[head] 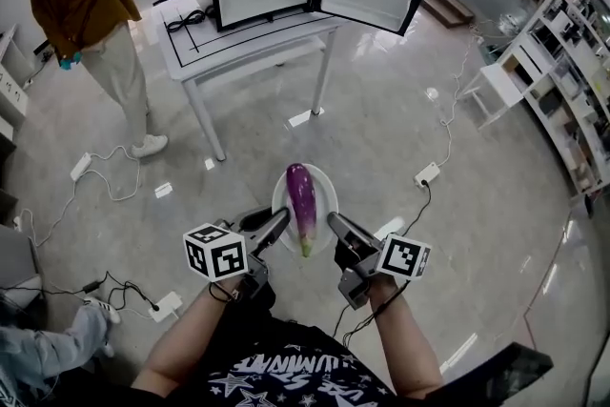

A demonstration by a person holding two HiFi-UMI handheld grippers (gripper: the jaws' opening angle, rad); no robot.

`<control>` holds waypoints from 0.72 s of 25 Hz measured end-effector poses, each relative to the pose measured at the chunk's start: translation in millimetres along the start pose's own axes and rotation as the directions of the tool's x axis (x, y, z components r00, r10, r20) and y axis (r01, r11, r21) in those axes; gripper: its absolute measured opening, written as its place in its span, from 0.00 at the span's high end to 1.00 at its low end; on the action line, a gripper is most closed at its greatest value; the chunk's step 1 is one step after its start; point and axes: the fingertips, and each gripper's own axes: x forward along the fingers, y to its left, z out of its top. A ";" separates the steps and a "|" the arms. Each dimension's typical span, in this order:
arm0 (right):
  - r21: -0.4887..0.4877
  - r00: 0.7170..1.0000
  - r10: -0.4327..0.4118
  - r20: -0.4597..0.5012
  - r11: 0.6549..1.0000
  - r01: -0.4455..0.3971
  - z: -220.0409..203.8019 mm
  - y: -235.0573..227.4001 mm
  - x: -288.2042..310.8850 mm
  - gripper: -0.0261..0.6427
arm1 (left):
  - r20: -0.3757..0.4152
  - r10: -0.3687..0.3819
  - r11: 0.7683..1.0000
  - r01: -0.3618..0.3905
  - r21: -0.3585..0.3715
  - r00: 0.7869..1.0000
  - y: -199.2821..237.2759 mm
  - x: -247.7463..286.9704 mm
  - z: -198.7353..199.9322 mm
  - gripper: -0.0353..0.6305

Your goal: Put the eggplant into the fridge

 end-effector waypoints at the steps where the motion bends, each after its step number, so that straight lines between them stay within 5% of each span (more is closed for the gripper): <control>1: 0.005 1.000 -0.002 0.002 1.000 0.002 4.9 -1.3 8.4 0.92 | -0.004 0.000 1.000 0.000 -0.002 1.000 6.9 2.8 6.7 0.86; 18: 0.070 0.994 -0.110 -0.026 0.991 0.112 66.9 -28.2 147.3 0.92 | -0.117 0.005 0.996 -0.015 -0.086 0.993 131.2 34.6 97.2 0.85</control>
